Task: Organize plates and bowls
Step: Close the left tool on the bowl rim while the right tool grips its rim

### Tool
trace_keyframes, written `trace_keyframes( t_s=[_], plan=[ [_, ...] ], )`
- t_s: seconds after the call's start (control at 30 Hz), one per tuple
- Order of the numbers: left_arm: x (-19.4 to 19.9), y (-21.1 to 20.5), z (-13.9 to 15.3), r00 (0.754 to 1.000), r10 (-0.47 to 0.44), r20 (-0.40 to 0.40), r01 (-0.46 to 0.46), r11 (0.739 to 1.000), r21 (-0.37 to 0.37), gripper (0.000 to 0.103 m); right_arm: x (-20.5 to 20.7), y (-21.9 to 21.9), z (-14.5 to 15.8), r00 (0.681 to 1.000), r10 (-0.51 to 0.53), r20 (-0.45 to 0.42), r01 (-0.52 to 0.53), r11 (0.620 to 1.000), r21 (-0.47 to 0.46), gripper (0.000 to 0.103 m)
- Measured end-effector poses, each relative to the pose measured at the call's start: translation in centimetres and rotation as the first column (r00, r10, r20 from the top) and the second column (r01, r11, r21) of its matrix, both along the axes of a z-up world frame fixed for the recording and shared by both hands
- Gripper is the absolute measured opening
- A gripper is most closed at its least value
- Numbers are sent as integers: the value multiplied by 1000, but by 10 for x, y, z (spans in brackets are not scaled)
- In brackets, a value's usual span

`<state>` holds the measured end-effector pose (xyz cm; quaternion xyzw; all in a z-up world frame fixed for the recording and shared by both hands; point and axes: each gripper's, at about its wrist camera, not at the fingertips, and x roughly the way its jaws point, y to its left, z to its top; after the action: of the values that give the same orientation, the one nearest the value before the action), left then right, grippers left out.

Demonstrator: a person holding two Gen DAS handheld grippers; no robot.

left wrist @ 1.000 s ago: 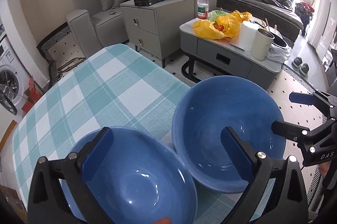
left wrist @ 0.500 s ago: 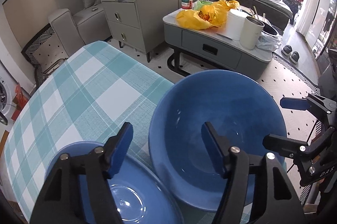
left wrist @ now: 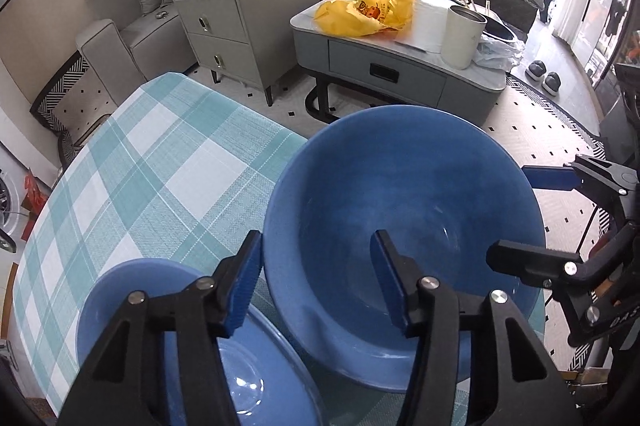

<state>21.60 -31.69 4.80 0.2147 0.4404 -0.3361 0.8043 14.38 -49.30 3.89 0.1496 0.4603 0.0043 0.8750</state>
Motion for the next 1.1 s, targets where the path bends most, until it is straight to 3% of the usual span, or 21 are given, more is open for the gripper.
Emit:
trace_keyframes(
  t_s=[0.13,0.53,0.67,1.1],
  plan=[
    [-6,0,0,1000,-13,2,13,1000,5,54,-3,-3,-1,1000,-2,-2,2,1000,13,83],
    [-25,3,0,999,-37,-14,37,999,-7,53,-14,-4,2,1000,-1,20,1,1000,29,67],
    [-32,4,0,999,-42,-16,42,999,-14,53,-19,-4,4,999,5,41,-6,999,33,53],
    [-41,12,0,1000,-5,-10,4,999,-33,37,-29,-12,5,997,-51,63,51,999,12,30]
  ],
)
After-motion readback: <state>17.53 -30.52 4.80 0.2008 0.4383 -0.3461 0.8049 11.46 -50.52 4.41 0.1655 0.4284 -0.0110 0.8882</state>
